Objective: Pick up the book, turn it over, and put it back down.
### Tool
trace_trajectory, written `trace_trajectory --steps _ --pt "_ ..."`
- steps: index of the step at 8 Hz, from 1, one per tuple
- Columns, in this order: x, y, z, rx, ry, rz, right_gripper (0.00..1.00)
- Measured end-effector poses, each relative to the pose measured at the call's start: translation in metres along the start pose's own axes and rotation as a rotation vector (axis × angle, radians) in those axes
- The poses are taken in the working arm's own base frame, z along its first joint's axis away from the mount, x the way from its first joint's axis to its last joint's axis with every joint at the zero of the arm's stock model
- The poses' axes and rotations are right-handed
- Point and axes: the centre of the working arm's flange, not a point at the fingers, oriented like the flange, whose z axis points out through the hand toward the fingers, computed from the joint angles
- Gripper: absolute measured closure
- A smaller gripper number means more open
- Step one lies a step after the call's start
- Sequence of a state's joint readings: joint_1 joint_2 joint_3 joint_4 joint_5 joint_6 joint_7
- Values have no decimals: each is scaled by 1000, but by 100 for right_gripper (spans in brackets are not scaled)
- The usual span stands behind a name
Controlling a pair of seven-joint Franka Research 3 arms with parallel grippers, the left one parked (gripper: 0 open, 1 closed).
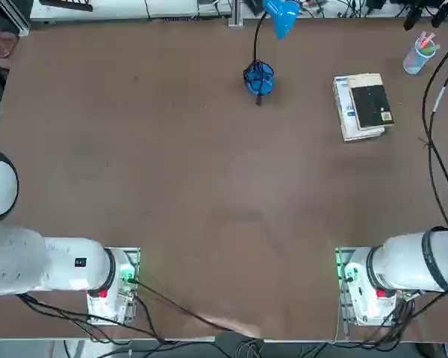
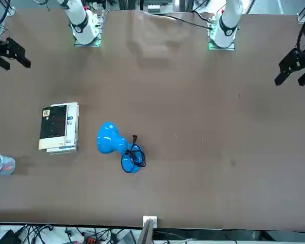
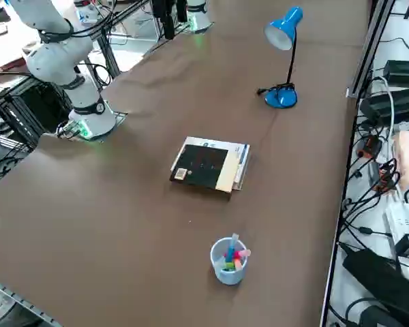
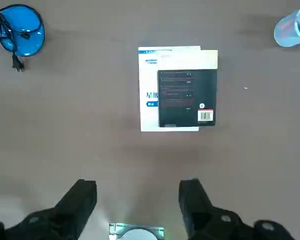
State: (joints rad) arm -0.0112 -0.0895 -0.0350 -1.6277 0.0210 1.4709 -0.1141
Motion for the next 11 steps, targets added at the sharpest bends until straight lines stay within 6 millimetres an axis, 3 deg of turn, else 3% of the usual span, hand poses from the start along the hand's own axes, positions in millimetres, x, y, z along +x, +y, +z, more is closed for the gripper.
trace_trajectory --steps 3,5,8,11 --pt "1 -3 1 -10 -3 -4 0" --pt "8 10 14 -6 -27 16 0" --pt "42 82 79 39 -80 -7 0" --pt "58 184 161 207 -58 -11 0"
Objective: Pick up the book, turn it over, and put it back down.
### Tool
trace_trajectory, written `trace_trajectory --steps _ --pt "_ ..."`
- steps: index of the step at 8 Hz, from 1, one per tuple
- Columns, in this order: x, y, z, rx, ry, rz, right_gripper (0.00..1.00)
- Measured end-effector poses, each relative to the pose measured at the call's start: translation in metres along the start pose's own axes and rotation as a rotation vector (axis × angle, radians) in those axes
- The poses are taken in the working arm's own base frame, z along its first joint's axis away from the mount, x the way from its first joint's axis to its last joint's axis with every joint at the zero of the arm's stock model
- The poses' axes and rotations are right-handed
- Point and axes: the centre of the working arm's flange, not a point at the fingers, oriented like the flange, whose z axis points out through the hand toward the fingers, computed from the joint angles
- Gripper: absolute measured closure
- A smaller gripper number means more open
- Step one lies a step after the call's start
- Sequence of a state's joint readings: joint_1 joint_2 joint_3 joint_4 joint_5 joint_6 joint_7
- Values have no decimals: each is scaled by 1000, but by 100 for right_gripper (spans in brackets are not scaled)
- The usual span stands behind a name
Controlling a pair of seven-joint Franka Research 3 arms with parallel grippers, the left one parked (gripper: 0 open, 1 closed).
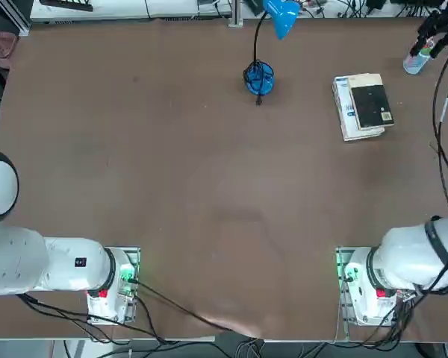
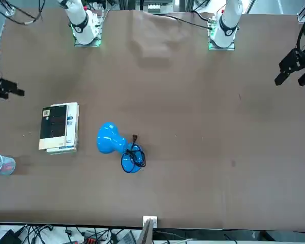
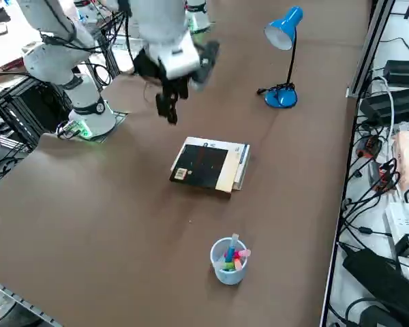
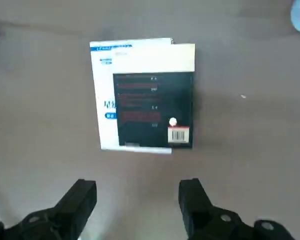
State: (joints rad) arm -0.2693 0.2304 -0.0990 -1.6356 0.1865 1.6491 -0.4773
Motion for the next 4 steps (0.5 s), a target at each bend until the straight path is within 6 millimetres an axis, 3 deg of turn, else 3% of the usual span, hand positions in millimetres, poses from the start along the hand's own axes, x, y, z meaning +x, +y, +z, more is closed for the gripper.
trace_trajectory --steps 2,4 --pt "1 68 49 174 51 -3 2" --pt "2 113 103 336 92 11 3"
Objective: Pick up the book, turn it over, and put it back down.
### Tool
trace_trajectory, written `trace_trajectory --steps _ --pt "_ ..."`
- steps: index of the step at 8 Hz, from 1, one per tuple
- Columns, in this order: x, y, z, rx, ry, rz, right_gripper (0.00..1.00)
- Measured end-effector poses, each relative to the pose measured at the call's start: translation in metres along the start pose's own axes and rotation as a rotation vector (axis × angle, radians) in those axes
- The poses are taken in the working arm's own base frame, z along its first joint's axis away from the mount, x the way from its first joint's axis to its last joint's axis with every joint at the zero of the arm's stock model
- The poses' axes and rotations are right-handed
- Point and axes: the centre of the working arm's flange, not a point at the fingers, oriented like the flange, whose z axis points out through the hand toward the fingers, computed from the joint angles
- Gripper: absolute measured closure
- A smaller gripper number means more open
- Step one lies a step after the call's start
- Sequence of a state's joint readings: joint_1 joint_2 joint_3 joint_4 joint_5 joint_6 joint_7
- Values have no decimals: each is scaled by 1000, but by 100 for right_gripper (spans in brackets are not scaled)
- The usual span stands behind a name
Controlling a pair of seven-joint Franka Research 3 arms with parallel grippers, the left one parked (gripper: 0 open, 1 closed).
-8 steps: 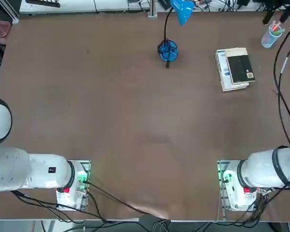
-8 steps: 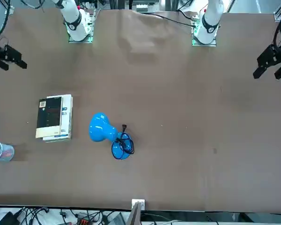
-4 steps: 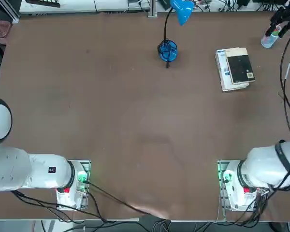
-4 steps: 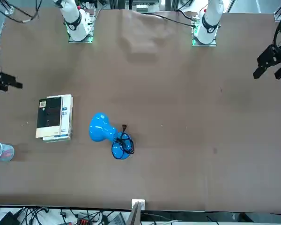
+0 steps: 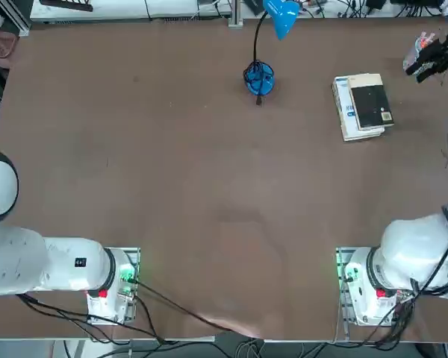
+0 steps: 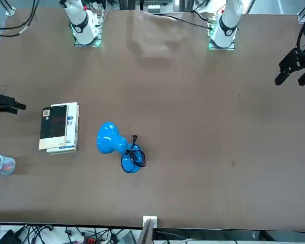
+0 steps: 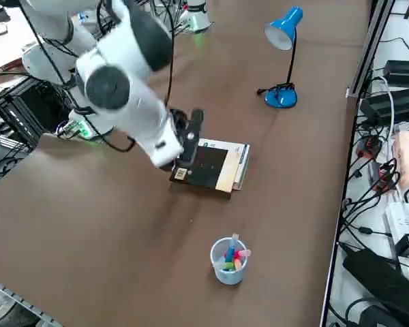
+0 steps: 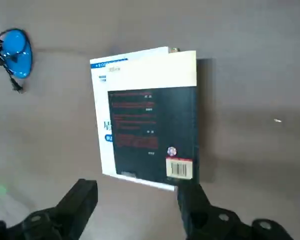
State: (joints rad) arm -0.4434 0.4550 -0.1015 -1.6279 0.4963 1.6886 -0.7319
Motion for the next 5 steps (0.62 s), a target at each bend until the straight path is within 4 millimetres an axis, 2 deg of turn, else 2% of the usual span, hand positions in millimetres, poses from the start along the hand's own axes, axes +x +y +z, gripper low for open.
trace_trajectory --steps 3,5 --pt "6 50 61 228 91 51 3" --pt "2 77 89 312 123 109 4"
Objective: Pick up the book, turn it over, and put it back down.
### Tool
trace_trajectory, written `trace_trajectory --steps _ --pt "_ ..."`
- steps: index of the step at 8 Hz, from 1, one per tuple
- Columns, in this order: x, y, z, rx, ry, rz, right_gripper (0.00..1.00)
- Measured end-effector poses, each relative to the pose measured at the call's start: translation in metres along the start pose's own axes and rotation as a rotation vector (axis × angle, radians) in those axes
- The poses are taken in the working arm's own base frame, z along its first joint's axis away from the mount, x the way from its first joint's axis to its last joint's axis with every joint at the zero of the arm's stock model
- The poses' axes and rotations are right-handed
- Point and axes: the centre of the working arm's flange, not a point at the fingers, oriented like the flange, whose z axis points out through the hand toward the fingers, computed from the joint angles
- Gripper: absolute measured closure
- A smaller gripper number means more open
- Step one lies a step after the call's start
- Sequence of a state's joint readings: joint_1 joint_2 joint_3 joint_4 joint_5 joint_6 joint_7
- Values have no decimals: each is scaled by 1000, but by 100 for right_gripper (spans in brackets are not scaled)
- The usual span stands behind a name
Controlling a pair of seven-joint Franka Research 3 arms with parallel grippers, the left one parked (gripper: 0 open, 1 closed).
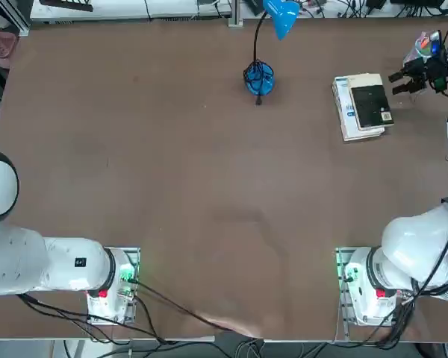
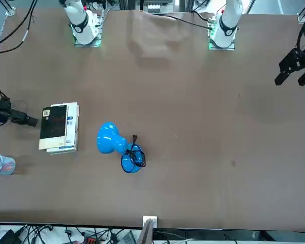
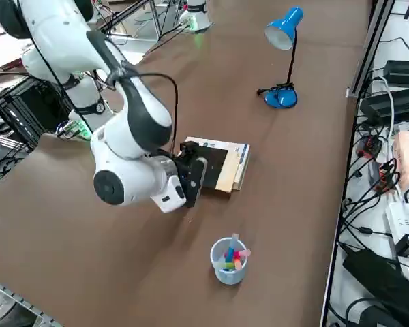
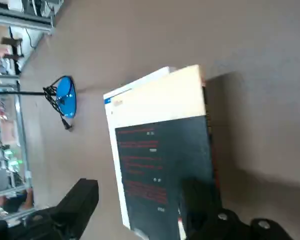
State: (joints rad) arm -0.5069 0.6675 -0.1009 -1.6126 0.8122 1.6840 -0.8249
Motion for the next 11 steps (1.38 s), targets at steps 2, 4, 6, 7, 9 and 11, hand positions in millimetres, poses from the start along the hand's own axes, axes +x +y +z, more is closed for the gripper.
trace_trajectory --steps 2,4,6,7,9,11 --pt "-6 25 7 40 18 44 6" --pt "-8 37 7 45 23 55 5" --pt "-5 50 -3 54 30 33 5" --pt "-4 58 -5 59 32 29 5" --pt "-7 73 5 77 20 40 5" --pt "-7 80 24 126 15 37 5"
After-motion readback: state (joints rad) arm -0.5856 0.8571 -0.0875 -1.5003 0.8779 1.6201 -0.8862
